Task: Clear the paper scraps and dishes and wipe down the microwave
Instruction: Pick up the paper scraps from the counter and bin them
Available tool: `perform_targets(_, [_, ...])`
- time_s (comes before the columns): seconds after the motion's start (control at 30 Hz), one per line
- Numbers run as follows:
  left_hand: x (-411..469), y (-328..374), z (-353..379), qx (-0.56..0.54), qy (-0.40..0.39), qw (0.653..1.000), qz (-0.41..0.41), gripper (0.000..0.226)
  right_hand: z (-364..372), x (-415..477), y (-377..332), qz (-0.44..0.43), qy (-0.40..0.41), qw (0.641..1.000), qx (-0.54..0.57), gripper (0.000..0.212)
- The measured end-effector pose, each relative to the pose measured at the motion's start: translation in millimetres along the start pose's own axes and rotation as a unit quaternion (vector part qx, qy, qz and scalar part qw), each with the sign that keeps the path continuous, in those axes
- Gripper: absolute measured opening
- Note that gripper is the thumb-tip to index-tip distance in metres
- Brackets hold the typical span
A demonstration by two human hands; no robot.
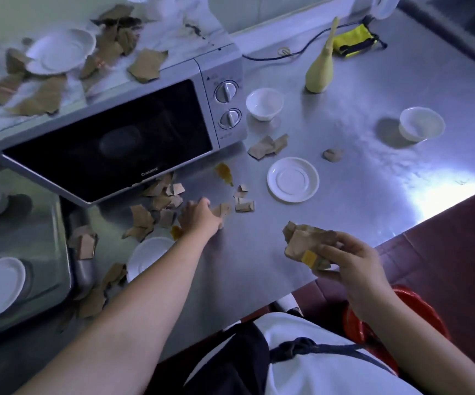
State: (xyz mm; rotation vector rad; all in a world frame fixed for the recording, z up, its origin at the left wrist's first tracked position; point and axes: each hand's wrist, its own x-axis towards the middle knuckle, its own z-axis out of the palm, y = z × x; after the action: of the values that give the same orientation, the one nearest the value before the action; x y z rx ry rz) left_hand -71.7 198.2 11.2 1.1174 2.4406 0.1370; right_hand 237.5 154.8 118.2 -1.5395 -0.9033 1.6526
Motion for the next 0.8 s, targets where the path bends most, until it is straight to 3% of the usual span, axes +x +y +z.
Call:
perform_targets(0.13, [-11.9,6.9,5.7,-0.069,0.037,0.997,-0.016,0.014,-18.9,21.3,0.4,0.034,-0.027,0.999,0.028,0.018])
perform_targets(0.27, [-29.2,16.6,0.5,-0.193,0.034,0.979,-0.057,0.038,-34.1,47.4,7.6,0.08,-0.052,0.995,0.031,0.018])
perform_targets(0.4, [-70.1,45.1,-18.4,-0.357,0.043,0.929,-0.085,0.029,-38.6,72.4,9.0,0.108,-0.069,0.991,0.042,0.017])
perform_targets(0.53, [-123.6,80.4,-45.3,-0.486,-0.042,0.872,-0.045,0.027,-32.6,95.0,2.4,0.109,-0.114,0.987,0.025,0.017])
perform_targets(0.67, [-163.6,104.9,-64.1,-0.495,-0.069,0.866,0.023,0.024,-12.4,102.5,-13.9,0.074,-0.223,0.972,0.015,0.021])
perform_targets(0.8, [-177.2,113.6,-67.0,-0.472,-0.012,0.881,0.015,0.018,9.3,96.1,-35.5,0.025,-0.373,0.928,-0.006,0.027])
